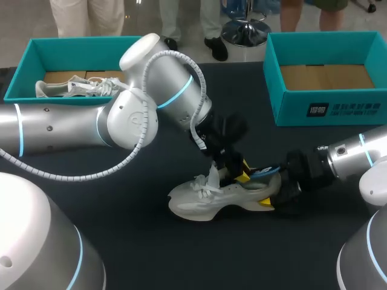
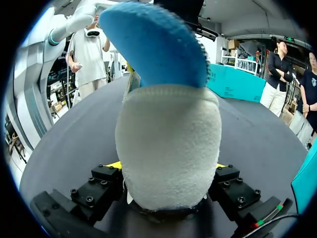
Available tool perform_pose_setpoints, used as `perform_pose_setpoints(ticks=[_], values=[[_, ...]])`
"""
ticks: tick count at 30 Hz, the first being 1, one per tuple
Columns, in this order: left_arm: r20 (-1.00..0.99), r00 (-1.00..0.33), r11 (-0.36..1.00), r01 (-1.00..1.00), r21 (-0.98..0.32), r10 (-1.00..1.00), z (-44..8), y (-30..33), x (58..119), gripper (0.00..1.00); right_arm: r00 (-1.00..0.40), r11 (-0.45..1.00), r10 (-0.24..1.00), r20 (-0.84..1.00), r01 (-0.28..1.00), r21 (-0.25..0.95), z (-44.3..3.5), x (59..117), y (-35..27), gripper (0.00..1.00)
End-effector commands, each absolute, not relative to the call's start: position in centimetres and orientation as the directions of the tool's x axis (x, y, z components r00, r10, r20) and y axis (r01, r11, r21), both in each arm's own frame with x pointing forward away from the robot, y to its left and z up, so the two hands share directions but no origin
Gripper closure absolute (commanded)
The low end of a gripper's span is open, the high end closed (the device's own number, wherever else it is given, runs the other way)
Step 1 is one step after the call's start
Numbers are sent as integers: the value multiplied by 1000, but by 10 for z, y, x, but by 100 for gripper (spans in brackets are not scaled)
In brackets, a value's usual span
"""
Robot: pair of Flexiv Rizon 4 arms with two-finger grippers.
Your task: Take the shoe out of the shoebox, open the shoe tongue, remove and reinsert the insole, then place the shoe into the shoebox
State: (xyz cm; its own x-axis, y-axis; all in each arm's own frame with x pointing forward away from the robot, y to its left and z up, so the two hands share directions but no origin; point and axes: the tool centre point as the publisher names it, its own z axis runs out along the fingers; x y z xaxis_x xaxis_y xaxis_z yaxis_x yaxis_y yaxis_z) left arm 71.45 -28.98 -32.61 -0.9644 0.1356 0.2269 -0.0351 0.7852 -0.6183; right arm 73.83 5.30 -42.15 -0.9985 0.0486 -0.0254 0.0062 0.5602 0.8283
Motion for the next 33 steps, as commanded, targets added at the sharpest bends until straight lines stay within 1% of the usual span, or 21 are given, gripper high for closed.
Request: perform_pose_setpoints(ticks=[1, 7, 11, 12, 15, 16, 22, 24, 27, 28, 29, 33], values=[[183, -976, 793, -18, -608, 118, -330, -295, 706, 56, -998, 564, 50, -27, 6, 826, -421, 737, 54, 100], [95, -992, 812, 9, -583, 79, -337, -304, 703, 55, -998, 564, 50, -27, 6, 826, -421, 737, 54, 100], [46, -997, 818, 19, -575, 55, -338, -307, 702, 60, -998, 564, 50, -27, 6, 826, -421, 737, 54, 100], [41, -998, 820, 21, -572, 54, -338, -308, 702, 65, -998, 564, 50, -27, 6, 826, -421, 737, 54, 100], [29, -999, 826, 16, -563, 40, -341, -310, 703, 68, -998, 564, 50, -27, 6, 826, -421, 737, 54, 100], [29, -999, 827, 15, -563, 38, -341, -310, 703, 72, -998, 564, 50, -27, 6, 826, -421, 737, 54, 100], [1, -1000, 825, 1, -564, 2, -338, -306, 706, 76, -998, 564, 50, -27, 6, 826, -421, 737, 54, 100], [-13, -1000, 828, 0, -560, -9, -337, -305, 707, 78, -998, 564, 50, -27, 6, 826, -421, 737, 54, 100], [-20, -1000, 832, -3, -554, -17, -339, -305, 710, 85, -998, 564, 50, -27, 6, 826, -421, 737, 54, 100], [-19, -1000, 833, -4, -554, -18, -339, -305, 711, 91, -998, 564, 50, -27, 6, 826, -421, 737, 54, 100], [-18, -1000, 833, -6, -553, -19, -339, -305, 712, 100, -998, 564, 50, -27, 6, 826, -421, 737, 54, 100], [-19, -1000, 828, -1, -560, -14, -333, -301, 710, 100, -998, 564, 50, -27, 6, 826, -421, 737, 54, 100]])
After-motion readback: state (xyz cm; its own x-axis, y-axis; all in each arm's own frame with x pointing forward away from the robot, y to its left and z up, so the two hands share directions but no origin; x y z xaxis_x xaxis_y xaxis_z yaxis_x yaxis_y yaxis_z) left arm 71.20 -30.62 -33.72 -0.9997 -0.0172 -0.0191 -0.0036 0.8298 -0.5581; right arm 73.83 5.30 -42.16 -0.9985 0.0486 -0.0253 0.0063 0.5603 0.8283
